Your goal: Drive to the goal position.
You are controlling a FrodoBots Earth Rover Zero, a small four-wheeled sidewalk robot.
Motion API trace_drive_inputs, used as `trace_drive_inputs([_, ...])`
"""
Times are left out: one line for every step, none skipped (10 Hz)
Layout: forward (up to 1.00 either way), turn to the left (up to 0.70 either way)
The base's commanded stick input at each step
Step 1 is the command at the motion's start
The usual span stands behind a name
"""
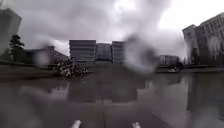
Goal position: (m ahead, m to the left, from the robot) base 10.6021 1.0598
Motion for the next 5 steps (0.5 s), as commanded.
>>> trace_drive_inputs([0.70,0.02])
trace_drive_inputs([0.70,0.03])
trace_drive_inputs([0.70,0.06])
trace_drive_inputs([0.70,0.03])
trace_drive_inputs([0.70,0.00])
